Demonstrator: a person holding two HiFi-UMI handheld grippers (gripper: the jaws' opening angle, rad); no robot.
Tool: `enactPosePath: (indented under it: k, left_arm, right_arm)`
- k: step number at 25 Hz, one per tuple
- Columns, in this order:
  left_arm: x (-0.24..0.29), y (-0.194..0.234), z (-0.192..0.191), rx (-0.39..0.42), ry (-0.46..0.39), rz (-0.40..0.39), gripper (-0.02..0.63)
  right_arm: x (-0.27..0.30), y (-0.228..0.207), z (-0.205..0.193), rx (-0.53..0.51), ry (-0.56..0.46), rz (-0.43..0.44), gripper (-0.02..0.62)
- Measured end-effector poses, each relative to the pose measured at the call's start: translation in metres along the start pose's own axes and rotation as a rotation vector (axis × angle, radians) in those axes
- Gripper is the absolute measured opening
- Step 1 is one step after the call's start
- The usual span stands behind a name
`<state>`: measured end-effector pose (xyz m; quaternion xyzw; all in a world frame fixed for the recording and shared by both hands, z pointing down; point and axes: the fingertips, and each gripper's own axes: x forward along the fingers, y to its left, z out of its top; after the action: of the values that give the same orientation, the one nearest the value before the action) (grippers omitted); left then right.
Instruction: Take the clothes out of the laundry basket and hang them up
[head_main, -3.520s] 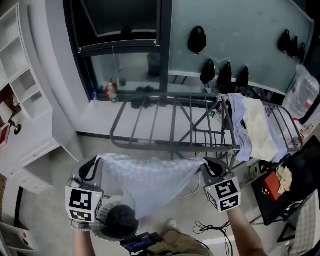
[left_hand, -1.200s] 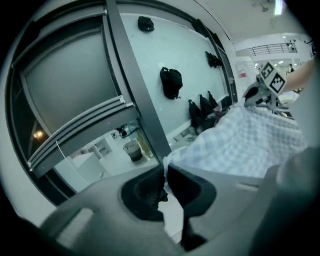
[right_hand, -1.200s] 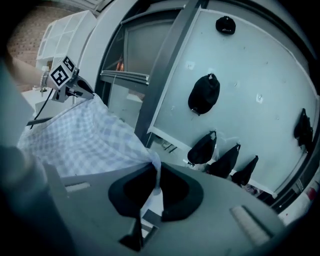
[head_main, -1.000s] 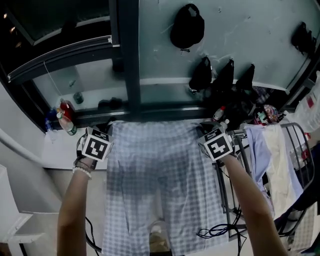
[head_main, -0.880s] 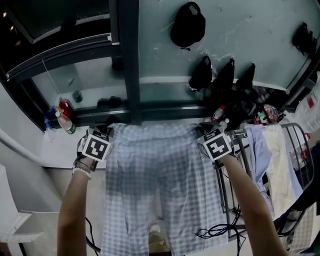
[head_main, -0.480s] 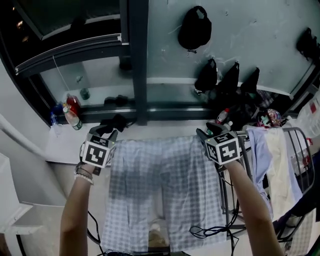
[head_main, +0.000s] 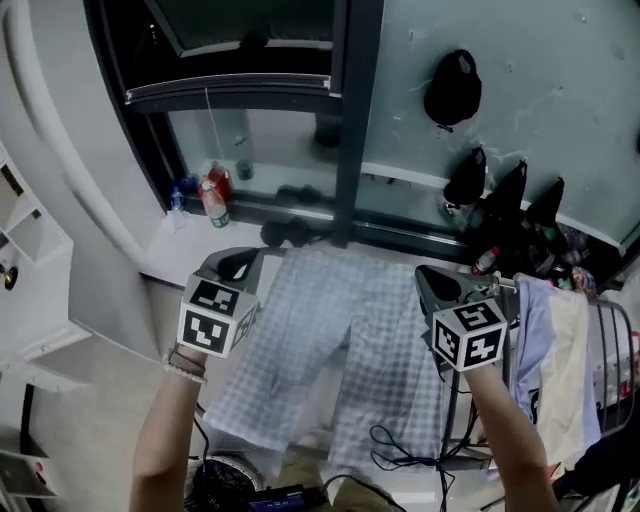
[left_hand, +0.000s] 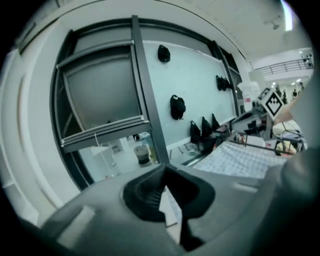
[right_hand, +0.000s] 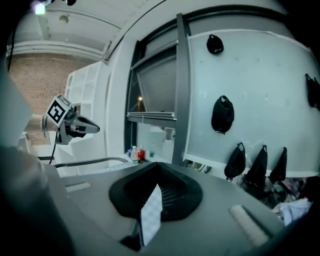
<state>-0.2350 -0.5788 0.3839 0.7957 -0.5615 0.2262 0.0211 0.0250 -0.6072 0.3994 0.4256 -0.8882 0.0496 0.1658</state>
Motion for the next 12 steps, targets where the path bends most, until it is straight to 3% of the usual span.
enactPosePath:
  k: [12]
  left_arm:
    - [-0.263,-0.062,0.001,-0.084,-0.071,0.423,-0.008]
  right_arm:
    - [-0.107,0.187,0.057,-0.168,-0.221,0.523,0.002]
